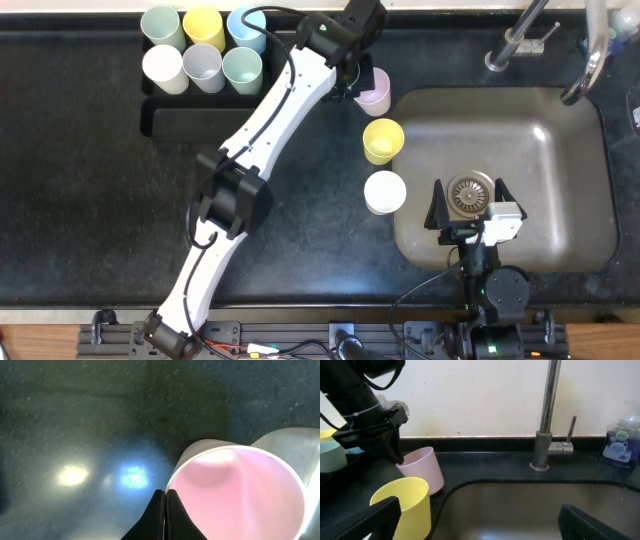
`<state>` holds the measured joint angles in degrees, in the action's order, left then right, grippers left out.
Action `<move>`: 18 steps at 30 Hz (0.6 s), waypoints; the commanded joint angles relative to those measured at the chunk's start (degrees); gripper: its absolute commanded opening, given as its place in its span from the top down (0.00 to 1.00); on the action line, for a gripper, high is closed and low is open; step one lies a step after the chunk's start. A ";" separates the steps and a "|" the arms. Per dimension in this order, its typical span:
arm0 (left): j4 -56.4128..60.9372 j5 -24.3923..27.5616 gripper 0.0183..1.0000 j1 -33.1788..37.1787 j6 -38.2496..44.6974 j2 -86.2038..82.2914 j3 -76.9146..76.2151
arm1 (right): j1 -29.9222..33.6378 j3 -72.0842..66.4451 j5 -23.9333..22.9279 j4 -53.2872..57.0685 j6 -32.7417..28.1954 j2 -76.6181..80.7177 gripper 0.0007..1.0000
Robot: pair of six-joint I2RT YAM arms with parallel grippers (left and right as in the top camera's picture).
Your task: Store Cups
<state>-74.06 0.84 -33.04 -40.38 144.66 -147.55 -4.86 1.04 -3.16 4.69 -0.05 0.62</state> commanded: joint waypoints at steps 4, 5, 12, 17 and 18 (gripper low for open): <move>-5.84 -0.26 0.98 5.73 -0.68 -17.70 -1.42 | 0.39 -0.76 0.39 -0.31 -0.37 -0.42 0.00; -6.47 -0.02 0.98 6.84 -0.66 -20.39 -1.29 | 0.39 -0.76 0.39 -0.31 -0.37 -0.42 0.00; -9.70 2.01 0.98 17.75 -3.23 -37.83 6.99 | 0.39 -0.76 0.39 -0.31 -0.37 -0.42 0.00; -8.02 4.13 0.98 33.62 -7.91 -52.43 35.08 | 0.39 -0.76 0.39 -0.31 -0.35 -0.42 0.00; -6.84 4.35 0.98 35.45 -7.96 -53.59 39.01 | 0.39 -0.76 0.39 -0.28 -0.37 -0.42 0.00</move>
<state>-82.83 3.22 -3.79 -45.32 92.05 -122.32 -4.86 1.04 -3.18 4.67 -0.08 0.62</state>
